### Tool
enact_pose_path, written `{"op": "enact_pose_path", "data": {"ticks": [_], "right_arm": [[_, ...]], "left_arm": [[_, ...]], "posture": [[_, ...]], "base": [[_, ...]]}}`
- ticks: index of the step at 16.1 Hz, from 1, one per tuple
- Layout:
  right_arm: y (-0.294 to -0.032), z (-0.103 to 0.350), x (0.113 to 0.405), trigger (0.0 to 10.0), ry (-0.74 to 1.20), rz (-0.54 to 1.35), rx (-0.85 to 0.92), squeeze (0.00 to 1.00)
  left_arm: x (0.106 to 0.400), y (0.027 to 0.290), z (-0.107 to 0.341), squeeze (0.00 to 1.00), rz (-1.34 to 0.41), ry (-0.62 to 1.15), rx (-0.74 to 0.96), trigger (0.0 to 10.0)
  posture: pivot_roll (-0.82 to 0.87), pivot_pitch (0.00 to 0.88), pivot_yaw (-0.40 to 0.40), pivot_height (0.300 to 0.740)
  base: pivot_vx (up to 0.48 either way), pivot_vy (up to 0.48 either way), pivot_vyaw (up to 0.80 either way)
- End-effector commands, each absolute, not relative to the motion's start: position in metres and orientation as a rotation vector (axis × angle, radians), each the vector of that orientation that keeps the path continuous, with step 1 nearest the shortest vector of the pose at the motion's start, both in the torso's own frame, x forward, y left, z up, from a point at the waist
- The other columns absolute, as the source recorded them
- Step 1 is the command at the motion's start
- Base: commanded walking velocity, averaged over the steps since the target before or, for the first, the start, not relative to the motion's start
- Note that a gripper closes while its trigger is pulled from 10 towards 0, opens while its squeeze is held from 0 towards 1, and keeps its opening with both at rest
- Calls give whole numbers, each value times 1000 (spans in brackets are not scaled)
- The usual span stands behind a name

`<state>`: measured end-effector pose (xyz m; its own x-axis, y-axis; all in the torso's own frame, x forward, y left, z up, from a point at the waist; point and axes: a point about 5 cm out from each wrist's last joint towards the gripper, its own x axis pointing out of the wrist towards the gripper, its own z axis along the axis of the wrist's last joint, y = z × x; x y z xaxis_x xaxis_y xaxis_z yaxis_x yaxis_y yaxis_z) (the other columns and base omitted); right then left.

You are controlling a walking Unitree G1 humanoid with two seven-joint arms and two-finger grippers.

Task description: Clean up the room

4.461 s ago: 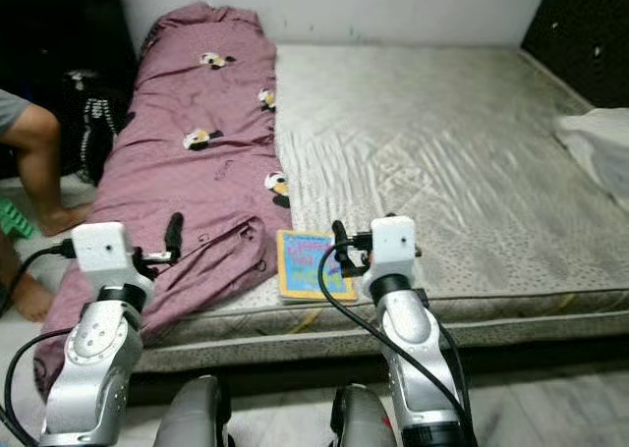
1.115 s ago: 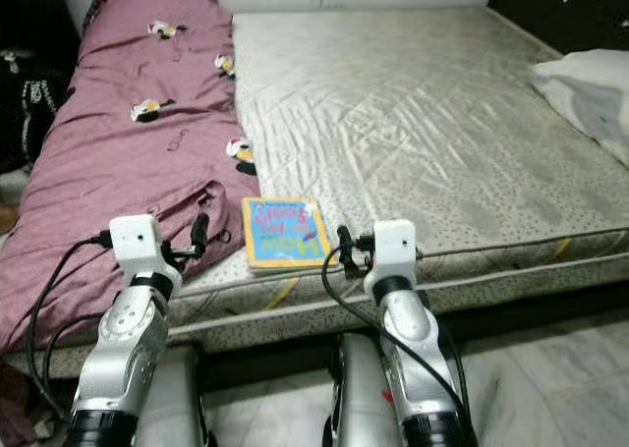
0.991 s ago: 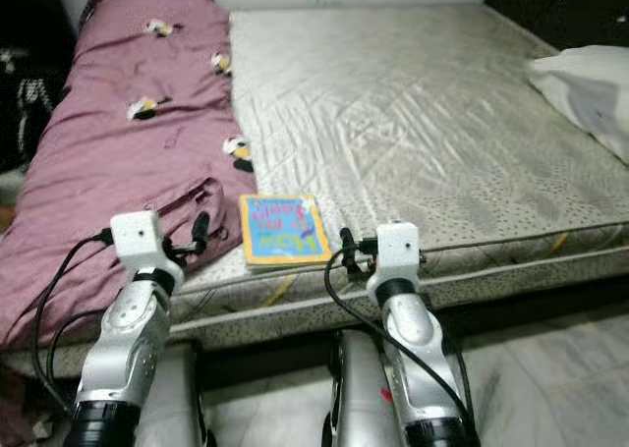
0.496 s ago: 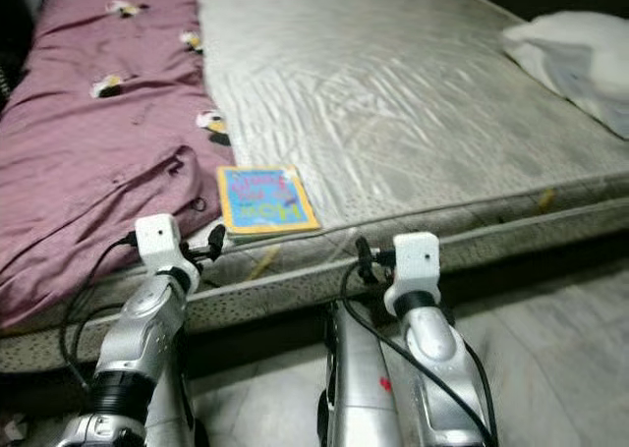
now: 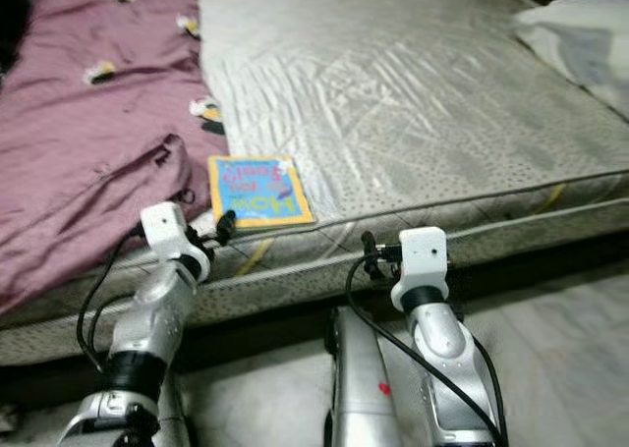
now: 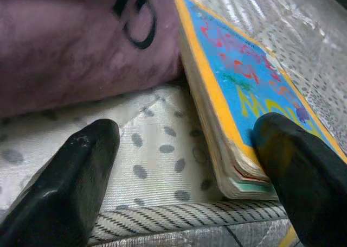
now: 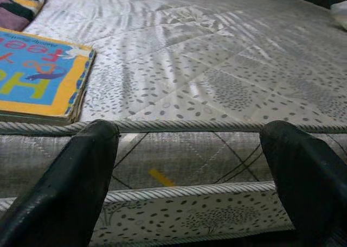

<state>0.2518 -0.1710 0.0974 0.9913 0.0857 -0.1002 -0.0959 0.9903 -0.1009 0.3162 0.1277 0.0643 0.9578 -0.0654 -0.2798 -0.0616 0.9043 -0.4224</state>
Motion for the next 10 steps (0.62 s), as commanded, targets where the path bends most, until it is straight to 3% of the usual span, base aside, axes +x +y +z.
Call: {"op": "enact_pose_path", "data": {"ticks": [1, 8, 10], "right_arm": [[-168, 105, 253, 10000, 78, 113, -91, 0], [-159, 121, 252, 10000, 40, 208, -63, 0], [-158, 123, 252, 10000, 57, 193, 11, 0]], "left_arm": [[317, 127, 62, 0, 6, 315, -471, 10000], [333, 129, 64, 0, -28, 320, -537, 10000], [336, 126, 56, 0, -28, 415, -615, 10000]], "posture": [[-162, 24, -50, 458], [-189, 21, -52, 458], [-195, 18, -51, 458]], "base": [[0, 0, 0], [0, 0, 0], [0, 0, 0]]}}
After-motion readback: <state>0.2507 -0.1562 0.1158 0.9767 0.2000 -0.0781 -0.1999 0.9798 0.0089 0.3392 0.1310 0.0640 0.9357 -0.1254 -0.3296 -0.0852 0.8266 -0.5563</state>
